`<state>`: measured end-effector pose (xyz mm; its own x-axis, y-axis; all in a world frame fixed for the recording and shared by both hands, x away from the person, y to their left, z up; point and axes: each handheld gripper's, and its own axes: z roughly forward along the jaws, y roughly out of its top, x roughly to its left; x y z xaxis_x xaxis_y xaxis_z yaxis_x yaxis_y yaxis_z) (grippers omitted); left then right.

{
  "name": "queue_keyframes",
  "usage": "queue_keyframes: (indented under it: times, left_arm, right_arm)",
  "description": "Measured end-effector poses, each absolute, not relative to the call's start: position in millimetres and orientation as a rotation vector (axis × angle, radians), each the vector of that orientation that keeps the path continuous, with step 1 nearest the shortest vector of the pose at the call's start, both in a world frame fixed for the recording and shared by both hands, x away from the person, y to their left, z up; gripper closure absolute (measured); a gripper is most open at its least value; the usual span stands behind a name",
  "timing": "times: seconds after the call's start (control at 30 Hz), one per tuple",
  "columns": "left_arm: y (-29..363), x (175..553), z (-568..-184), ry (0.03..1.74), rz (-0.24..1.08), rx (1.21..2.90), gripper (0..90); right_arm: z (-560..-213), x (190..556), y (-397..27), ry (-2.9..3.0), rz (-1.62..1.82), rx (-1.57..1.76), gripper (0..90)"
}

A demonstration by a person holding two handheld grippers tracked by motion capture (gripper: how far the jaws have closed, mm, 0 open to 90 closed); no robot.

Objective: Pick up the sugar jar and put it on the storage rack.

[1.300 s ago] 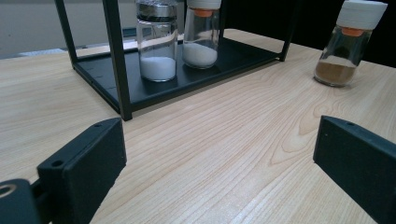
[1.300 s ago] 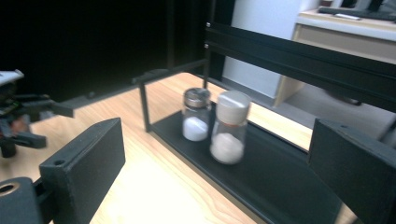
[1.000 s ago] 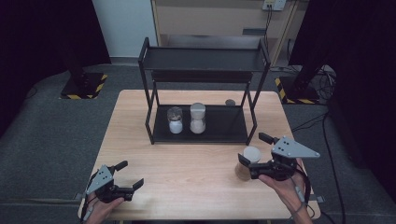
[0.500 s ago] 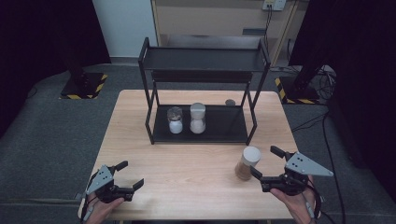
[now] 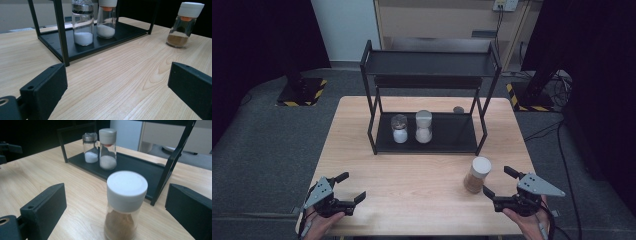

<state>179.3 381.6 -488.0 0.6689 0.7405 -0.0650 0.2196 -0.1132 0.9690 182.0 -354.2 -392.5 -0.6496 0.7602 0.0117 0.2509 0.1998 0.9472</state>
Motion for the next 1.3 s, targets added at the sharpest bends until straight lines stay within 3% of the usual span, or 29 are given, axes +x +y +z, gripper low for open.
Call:
queue_keyframes:
  times: [0.43,1.3]
  left_arm:
    - [381.5,179.0,-488.0,0.791,0.535,1.665,1.3]
    - [382.4,179.5,-489.2,0.784,0.529,1.655,1.3]
  right_arm:
    - [-420.4,175.0,-361.9,2.018,1.482,0.967,4.4]
    - [-437.4,171.5,-371.9,1.994,1.499,0.986,4.8]
